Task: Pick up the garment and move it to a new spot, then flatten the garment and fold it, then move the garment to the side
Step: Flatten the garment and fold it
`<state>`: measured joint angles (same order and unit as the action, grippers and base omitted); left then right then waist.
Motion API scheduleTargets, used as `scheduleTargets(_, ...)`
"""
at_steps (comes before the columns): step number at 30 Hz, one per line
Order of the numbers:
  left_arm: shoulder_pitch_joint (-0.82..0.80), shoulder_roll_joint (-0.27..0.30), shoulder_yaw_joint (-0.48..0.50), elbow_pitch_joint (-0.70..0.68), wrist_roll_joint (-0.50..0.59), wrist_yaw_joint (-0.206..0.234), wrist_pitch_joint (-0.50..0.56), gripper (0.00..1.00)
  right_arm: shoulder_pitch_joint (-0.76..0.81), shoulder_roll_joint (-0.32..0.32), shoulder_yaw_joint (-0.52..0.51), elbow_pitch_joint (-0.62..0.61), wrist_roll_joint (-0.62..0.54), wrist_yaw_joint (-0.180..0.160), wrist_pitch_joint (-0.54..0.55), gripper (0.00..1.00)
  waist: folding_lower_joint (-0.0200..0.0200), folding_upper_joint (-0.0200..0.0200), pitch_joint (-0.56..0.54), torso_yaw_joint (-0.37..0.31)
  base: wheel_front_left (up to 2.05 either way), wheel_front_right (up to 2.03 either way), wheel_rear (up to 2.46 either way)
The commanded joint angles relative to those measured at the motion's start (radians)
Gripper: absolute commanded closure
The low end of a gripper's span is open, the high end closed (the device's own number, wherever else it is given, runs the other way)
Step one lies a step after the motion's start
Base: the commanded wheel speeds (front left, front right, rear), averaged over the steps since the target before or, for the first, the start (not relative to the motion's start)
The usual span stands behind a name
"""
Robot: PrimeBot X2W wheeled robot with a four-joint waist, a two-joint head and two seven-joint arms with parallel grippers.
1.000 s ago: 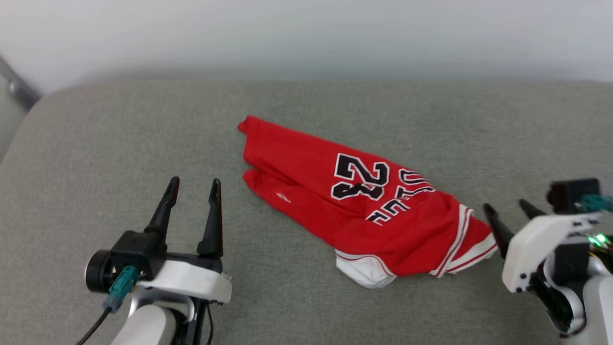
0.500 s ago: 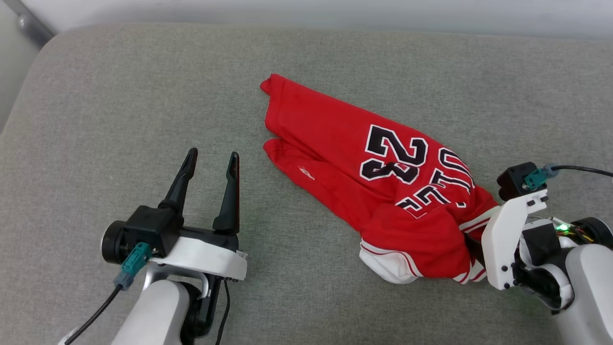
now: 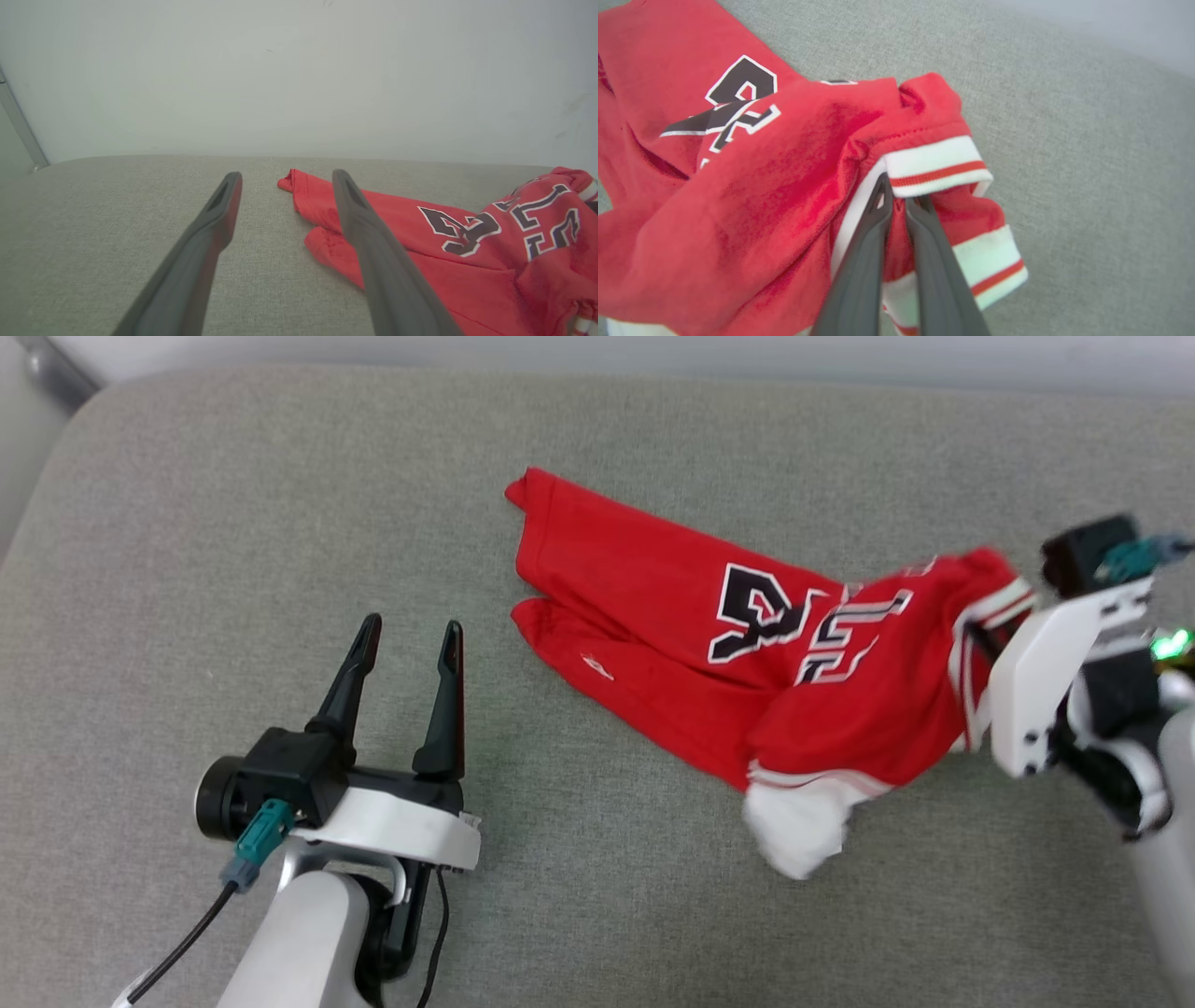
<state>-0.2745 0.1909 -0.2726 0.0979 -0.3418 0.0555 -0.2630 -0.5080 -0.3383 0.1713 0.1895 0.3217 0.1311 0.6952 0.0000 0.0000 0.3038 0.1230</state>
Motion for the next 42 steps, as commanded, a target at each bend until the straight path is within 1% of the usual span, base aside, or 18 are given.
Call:
scheduleTargets(1,-0.021,-0.004,0.006,-0.006,0.010,-0.008,-0.003,0.00,-0.041,0.005,-0.015,-0.006,-0.023,-0.001,-0.005,1.00,0.0000,0.0000,0.026,0.003,0.00,0.00,0.00)
scheduleTargets(7,-0.062,-0.028,0.013,-0.013,0.030,-0.039,-0.003,0.00,-0.185,0.010,-0.105,0.039,-0.093,-0.001,-0.018,1.00,0.0000,0.0000,0.118,0.028,0.00,0.00,0.00)
scheduleTargets(10,-0.086,-0.040,0.019,-0.009,0.039,-0.056,-0.002,0.00,-0.250,0.001,-0.141,0.092,-0.116,-0.001,-0.065,1.00,0.0000,0.0000,0.161,0.043,0.00,0.00,0.00)
scheduleTargets(13,-0.099,-0.054,0.030,0.006,0.050,-0.073,-0.003,0.00,-0.275,0.012,-0.156,0.167,-0.134,-0.001,-0.143,1.00,0.0000,0.0000,0.174,0.050,0.00,0.00,0.00)
scheduleTargets(14,-0.101,-0.057,0.034,0.010,0.052,-0.079,-0.003,0.00,-0.274,0.016,-0.158,0.194,-0.139,-0.001,-0.170,0.87,0.0000,0.0000,0.175,0.052,0.00,0.00,0.00)
scheduleTargets(15,-0.103,-0.061,0.038,0.016,0.057,-0.082,-0.003,0.00,-0.268,0.024,-0.160,0.221,-0.134,-0.001,-0.194,0.51,0.0000,0.0000,0.174,0.052,0.00,0.00,0.00)
scheduleTargets(16,-0.103,-0.064,0.042,0.021,0.059,-0.088,-0.003,0.00,-0.257,0.029,-0.157,0.244,-0.132,-0.001,-0.222,0.00,0.0000,0.0000,0.170,0.052,0.00,0.00,0.00)
scheduleTargets(18,-0.097,-0.067,0.053,0.030,0.065,-0.092,-0.003,0.00,-0.240,0.038,-0.150,0.284,-0.121,-0.001,-0.282,0.00,0.0000,0.0000,0.158,0.047,0.00,0.00,0.00)
scheduleTargets(22,-0.071,-0.069,0.073,0.045,0.079,-0.099,-0.003,0.00,-0.203,0.051,-0.148,0.325,-0.108,-0.001,-0.445,0.00,0.0000,0.0000,0.113,0.027,0.00,0.00,0.00)
scheduleTargets(23,-0.071,-0.069,0.073,0.045,0.079,-0.099,-0.003,0.00,-0.203,0.051,-0.148,0.325,-0.108,-0.001,-0.445,0.00,0.0000,0.0000,0.113,0.027,0.00,0.00,0.00)
scheduleTargets(28,-0.027,-0.058,0.100,0.068,0.094,-0.099,-0.003,0.00,-0.119,0.071,-0.169,0.319,-0.102,-0.001,-0.632,0.00,0.0000,0.0000,0.019,-0.013,0.00,0.00,0.00)
scheduleTargets(31,0.010,-0.051,0.111,0.078,0.100,-0.090,-0.003,0.00,-0.047,0.081,-0.178,0.291,-0.096,-0.001,-0.705,0.00,0.0000,0.0000,-0.041,-0.037,0.00,0.00,0.00)
scheduleTargets(35,0.055,-0.043,0.122,0.082,0.101,-0.078,-0.003,0.00,0.056,0.099,-0.202,0.221,-0.085,-0.001,-0.740,0.00,0.0000,0.0000,-0.104,-0.066,0.00,0.00,0.00)
scheduleTargets(36,0.075,-0.038,0.126,0.081,0.100,-0.071,-0.001,0.00,0.107,0.110,-0.217,0.174,-0.090,-0.001,-0.738,0.00,0.0000,0.0000,-0.126,-0.078,0.00,0.00,0.00)
scheduleTargets(37,0.075,-0.038,0.126,0.081,0.100,-0.071,-0.001,0.00,0.107,0.110,-0.217,0.174,-0.090,-0.001,-0.738,0.00,0.0000,0.0000,-0.126,-0.078,0.00,0.00,0.00)
scheduleTargets(38,0.090,-0.032,0.129,0.079,0.098,-0.066,0.004,0.00,0.163,0.124,-0.237,0.124,-0.098,-0.001,-0.724,0.00,0.0000,0.0000,-0.142,-0.087,0.00,0.00,0.00)
scheduleTargets(39,0.090,-0.032,0.129,0.079,0.098,-0.066,0.004,0.00,0.163,0.124,-0.237,0.124,-0.098,-0.001,-0.724,0.00,0.0000,0.0000,-0.142,-0.087,0.00,0.00,0.00)
scheduleTargets(42,0.109,-0.026,0.130,0.072,0.095,-0.059,0.011,0.00,0.239,0.151,-0.262,0.045,-0.105,-0.001,-0.678,0.00,0.0000,0.0000,-0.159,-0.097,0.00,0.00,0.00)
